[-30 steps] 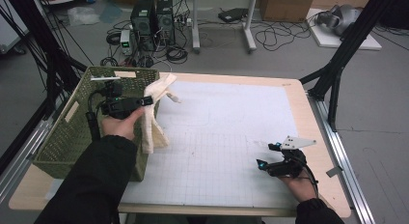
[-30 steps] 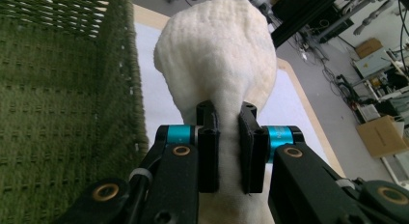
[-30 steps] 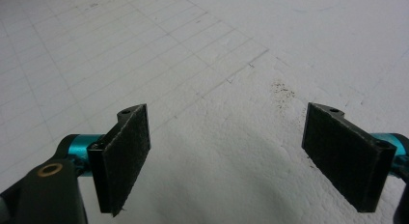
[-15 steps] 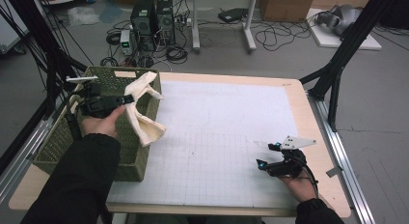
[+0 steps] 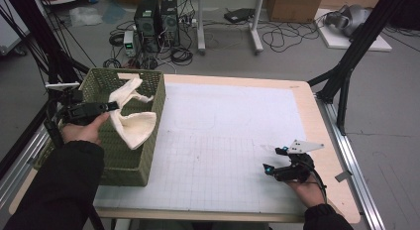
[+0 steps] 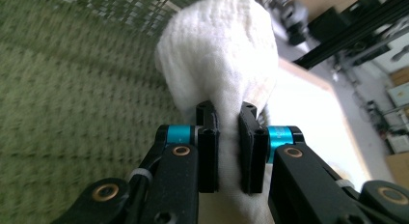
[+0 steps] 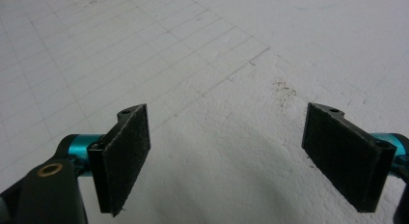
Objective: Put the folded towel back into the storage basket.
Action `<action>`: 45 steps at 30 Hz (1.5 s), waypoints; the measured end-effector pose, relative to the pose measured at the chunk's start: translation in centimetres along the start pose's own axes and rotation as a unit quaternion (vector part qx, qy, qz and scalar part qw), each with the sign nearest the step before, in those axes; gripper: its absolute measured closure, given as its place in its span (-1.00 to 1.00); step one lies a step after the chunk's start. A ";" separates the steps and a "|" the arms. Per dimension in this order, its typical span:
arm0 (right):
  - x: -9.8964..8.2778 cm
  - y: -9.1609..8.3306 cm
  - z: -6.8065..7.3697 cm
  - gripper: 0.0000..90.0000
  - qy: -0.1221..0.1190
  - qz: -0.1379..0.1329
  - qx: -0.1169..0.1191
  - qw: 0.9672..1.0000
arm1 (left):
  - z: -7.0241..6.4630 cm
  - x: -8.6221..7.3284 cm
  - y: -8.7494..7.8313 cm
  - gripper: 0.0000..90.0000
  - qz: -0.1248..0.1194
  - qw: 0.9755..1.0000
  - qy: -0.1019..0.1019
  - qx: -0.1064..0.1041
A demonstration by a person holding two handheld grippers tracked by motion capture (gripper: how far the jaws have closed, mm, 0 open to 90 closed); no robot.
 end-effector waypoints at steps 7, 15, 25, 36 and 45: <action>0.0 0.0 0.0 -0.63 0.001 0.000 -0.001 1.000 | 1.2 -0.6 0.3 0.79 0.032 0.999 0.010 0.030; 0.0 0.0 0.0 -0.63 0.001 0.001 -0.001 1.000 | 3.0 -1.2 1.1 0.79 0.067 0.996 0.017 0.062; 0.0 0.1 -0.1 -0.63 0.000 0.002 -0.001 1.000 | 4.2 -1.5 2.1 0.78 0.075 0.995 0.012 0.061; 0.0 0.2 0.0 -0.63 -0.002 0.005 0.001 1.000 | 4.6 -1.4 3.7 0.77 0.091 0.995 -0.002 0.048; 0.0 0.2 -0.1 -0.63 -0.002 0.005 0.000 1.000 | 5.6 -2.6 5.4 0.76 0.168 0.979 0.003 0.114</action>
Point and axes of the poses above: each handheld gripper's, and its own axes: y roughly forward along the jaws, x roughly out of its top, z roughly to its left, the point moved 5 cm from there along y, roughly forward along the jaws, and after that the axes turned 12 degrees about z, right-handed, at the moved point
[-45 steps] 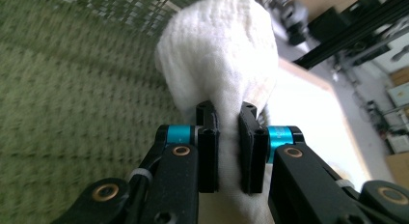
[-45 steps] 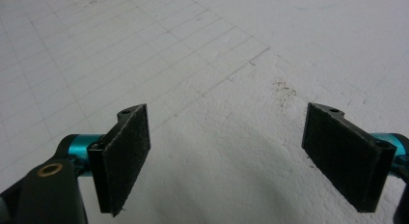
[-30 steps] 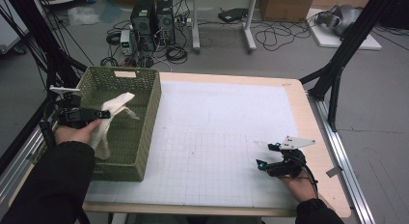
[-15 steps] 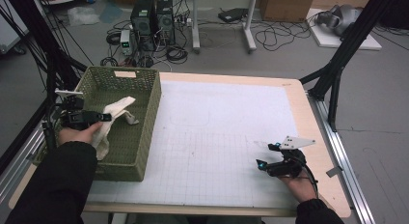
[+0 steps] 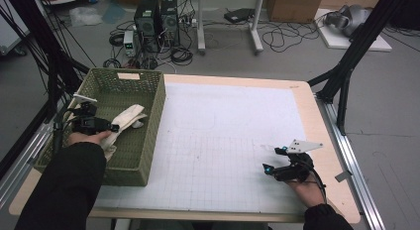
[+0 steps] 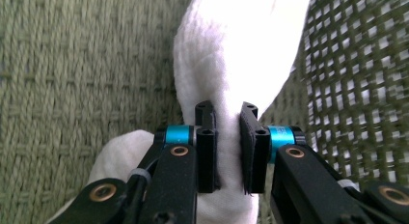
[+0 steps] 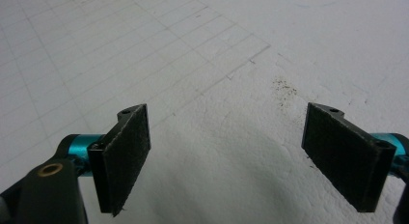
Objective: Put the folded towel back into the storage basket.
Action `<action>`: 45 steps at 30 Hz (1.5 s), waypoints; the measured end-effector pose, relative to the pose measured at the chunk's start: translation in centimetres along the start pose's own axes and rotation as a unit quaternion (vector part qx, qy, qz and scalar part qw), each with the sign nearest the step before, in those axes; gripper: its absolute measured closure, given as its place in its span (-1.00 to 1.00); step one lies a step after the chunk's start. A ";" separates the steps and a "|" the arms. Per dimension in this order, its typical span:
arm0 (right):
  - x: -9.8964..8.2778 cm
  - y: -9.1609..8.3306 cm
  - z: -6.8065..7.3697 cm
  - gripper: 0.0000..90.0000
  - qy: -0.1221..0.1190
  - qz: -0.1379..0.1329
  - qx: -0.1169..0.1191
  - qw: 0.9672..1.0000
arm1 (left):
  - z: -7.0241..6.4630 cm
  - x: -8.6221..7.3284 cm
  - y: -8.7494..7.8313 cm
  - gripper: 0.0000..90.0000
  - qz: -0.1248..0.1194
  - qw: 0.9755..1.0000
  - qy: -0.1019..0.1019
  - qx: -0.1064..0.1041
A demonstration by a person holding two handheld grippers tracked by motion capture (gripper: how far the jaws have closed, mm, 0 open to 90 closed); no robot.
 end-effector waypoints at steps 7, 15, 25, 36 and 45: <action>0.1 -0.1 0.1 -0.63 -0.001 0.000 -0.001 1.000 | 0.3 -0.5 1.6 0.73 0.050 0.999 -0.006 0.020; 0.3 -0.1 0.0 -0.63 -0.005 -0.006 -0.001 1.000 | 0.3 -0.6 2.0 0.42 0.055 0.998 0.013 0.025; 0.3 0.0 0.1 -0.63 -0.006 -0.001 0.001 1.000 | -0.1 0.7 0.5 0.05 0.006 0.999 0.033 0.010; 0.3 -0.1 0.2 -0.63 -0.007 -0.001 0.000 1.000 | 0.1 -0.5 2.3 0.56 0.086 0.992 0.057 0.070; 0.1 -0.6 0.0 -0.63 -0.005 -0.008 -0.004 1.000 | 0.1 -1.2 2.0 0.59 0.092 0.991 0.058 0.080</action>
Point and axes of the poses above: each handheld gripper's, and its own axes: y roughly forward along the jaws, x roughly out of its top, z roughly to its left, the point moved 5 cm from there along y, roughly forward along the jaws, and after that the axes turned 12 degrees about z, right-handed, at the moved point
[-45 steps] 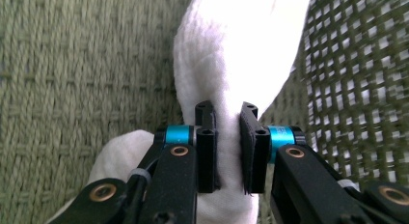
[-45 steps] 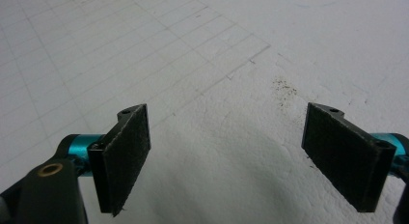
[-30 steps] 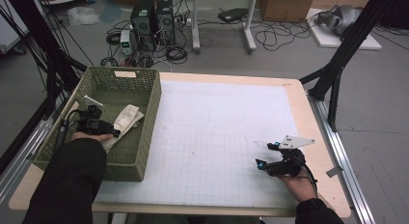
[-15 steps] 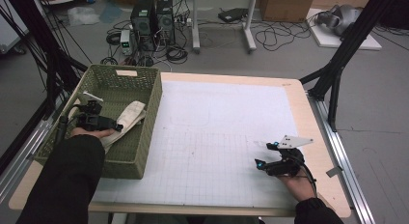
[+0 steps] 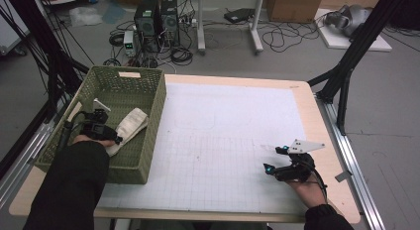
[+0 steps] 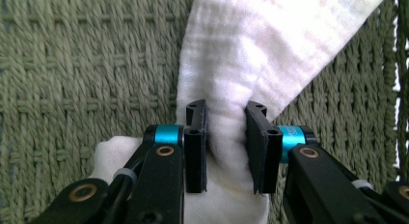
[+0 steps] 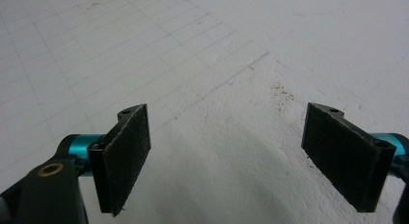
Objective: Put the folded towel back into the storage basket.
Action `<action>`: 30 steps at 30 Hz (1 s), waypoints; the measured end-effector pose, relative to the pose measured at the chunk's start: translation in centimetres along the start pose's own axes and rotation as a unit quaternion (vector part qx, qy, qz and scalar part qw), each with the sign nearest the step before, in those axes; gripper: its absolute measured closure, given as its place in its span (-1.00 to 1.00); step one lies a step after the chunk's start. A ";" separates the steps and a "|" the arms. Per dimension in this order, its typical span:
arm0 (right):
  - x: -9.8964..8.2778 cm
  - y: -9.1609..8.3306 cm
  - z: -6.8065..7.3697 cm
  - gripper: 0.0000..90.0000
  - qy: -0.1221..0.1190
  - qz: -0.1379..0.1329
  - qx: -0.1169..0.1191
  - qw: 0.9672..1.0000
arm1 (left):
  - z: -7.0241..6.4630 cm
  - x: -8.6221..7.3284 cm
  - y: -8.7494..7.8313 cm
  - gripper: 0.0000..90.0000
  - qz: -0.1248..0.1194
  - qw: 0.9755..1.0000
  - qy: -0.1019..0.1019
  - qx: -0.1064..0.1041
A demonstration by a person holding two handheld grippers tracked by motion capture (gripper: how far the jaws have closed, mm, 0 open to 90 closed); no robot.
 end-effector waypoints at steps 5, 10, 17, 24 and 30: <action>-0.1 -0.2 0.0 -0.63 0.005 -0.001 -0.001 1.000 | -0.3 0.4 -1.0 0.49 -0.034 0.999 0.012 -0.011; 0.0 0.1 0.1 -0.62 0.002 0.004 0.000 1.000 | -0.7 0.4 -3.0 0.35 -0.063 0.997 0.046 -0.025; 0.3 0.5 0.2 -0.62 0.000 0.010 0.003 1.000 | -4.1 2.2 -7.0 0.32 -0.120 0.986 0.118 -0.013; 0.0 0.3 0.1 -0.62 -0.001 0.008 0.002 1.000 | -3.2 3.7 -2.4 0.25 -0.037 0.983 0.154 0.090; 0.0 0.6 0.2 -0.62 -0.003 0.014 0.006 1.000 | -3.1 3.6 0.2 0.19 0.014 0.979 0.186 0.084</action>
Point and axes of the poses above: each handheld gripper's, and its own axes: y roughly forward along the jaws, x roughly out of its top, z roughly to its left, the point moved 5 cm from there along y, roughly forward along the jaws, and after that the axes turned 12 degrees about z, right-handed, at the moved point
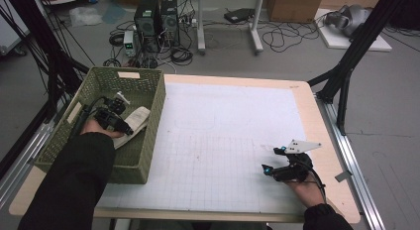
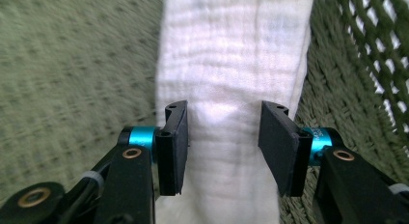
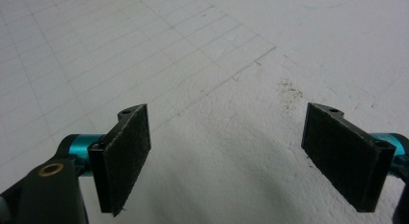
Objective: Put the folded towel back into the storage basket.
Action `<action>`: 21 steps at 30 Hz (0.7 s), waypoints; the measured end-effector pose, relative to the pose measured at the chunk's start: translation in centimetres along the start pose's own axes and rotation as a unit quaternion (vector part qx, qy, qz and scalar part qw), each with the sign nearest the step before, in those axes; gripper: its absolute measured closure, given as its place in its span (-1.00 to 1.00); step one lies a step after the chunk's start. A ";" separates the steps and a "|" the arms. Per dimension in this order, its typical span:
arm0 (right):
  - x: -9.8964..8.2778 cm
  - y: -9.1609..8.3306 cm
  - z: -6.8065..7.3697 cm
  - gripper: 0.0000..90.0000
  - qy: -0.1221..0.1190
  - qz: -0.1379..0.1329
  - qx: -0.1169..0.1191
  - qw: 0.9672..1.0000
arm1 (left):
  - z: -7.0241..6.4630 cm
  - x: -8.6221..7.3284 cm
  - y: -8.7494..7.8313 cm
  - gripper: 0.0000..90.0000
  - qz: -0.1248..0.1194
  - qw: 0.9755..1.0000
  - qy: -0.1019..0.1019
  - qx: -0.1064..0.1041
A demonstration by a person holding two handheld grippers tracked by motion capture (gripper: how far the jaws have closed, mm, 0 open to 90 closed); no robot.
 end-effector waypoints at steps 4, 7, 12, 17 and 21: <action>0.0 0.0 -0.1 -0.62 0.000 -0.001 -0.001 1.000 | -0.2 -0.2 1.2 0.23 0.024 1.000 0.003 -0.013; 0.0 0.0 0.0 -0.62 0.000 0.001 -0.001 1.000 | 0.0 -0.1 1.2 0.43 0.024 0.999 -0.015 -0.027; 0.0 0.0 -0.1 -0.62 0.000 -0.001 -0.002 1.000 | 0.2 0.0 1.1 0.85 0.023 0.999 -0.038 -0.029; 0.0 0.0 -0.1 -0.62 -0.001 -0.002 -0.003 1.000 | 0.9 0.6 0.0 0.86 -0.053 0.995 -0.084 -0.019; 0.0 -0.1 -0.1 -0.62 0.000 -0.004 -0.003 1.000 | 1.4 1.5 -1.7 0.85 -0.154 0.981 -0.118 -0.026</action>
Point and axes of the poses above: each handheld gripper's, and its own axes: y roughly forward along the jaws, x roughly out of its top, z roughly to its left, the point moved 5 cm from there along y, roughly forward along the jaws, and after that the axes turned 12 degrees about z, right-handed, at the moved point
